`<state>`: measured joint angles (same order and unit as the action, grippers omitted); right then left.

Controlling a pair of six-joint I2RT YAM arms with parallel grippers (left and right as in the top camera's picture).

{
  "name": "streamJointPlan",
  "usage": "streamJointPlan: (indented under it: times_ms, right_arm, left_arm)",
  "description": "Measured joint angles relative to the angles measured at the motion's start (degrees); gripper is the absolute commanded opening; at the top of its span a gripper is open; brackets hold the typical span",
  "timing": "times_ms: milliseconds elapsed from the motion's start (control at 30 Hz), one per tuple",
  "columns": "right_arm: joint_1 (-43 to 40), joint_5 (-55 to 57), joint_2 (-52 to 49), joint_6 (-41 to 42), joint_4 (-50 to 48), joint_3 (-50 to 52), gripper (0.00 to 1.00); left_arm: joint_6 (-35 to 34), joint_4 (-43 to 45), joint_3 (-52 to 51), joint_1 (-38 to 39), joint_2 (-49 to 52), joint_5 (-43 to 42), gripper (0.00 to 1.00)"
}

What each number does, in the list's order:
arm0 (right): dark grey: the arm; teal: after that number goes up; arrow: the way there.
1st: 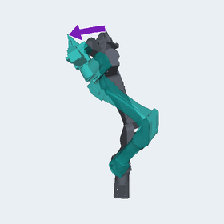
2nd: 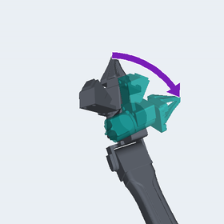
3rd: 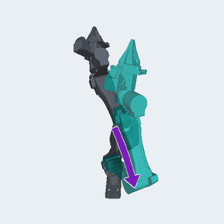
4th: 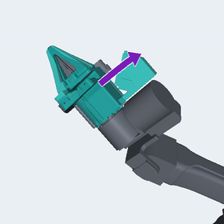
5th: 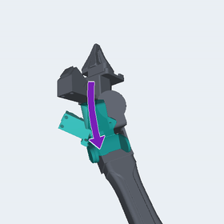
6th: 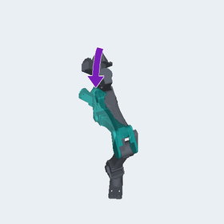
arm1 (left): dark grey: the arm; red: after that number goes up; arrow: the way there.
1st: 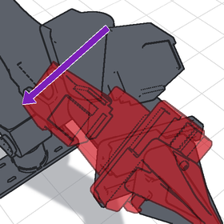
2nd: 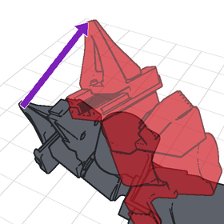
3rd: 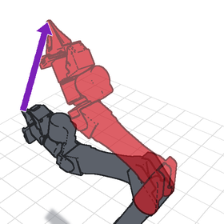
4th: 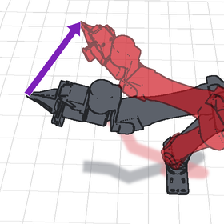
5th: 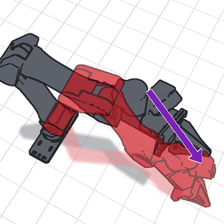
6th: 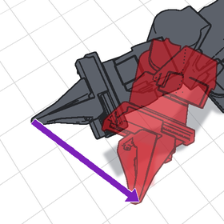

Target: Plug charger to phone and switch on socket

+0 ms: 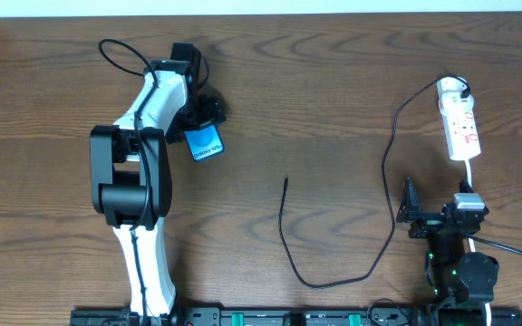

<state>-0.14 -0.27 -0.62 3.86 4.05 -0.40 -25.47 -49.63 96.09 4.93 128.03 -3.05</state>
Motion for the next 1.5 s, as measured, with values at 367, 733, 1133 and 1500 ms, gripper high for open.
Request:
streamJointPlan:
  times_ms: [367, 733, 1133, 1500]
  right_arm:
    - [0.0, 0.0, 0.0, 0.0, 0.0, 0.0, 0.99]
    - [0.0, 0.0, 0.0, 0.0, 0.0, 0.0, 0.99]
    - [0.0, 0.0, 0.0, 0.0, 0.0, 0.0, 0.99]
    - [0.0, 0.0, 0.0, 0.0, 0.0, 0.0, 0.99]
  left_arm:
    - [1.1, -0.5, 0.3, 0.0, 0.1, 0.0, 0.98]
    - [1.7, -2.5, 1.4, -0.1, 0.7, 0.4, 0.98]
    - [1.8, -3.5, 1.8, -0.1, 0.9, 0.7, 0.98]
    - [2.6, -3.4, 1.8, 0.0, 0.9, 0.8, 0.96]
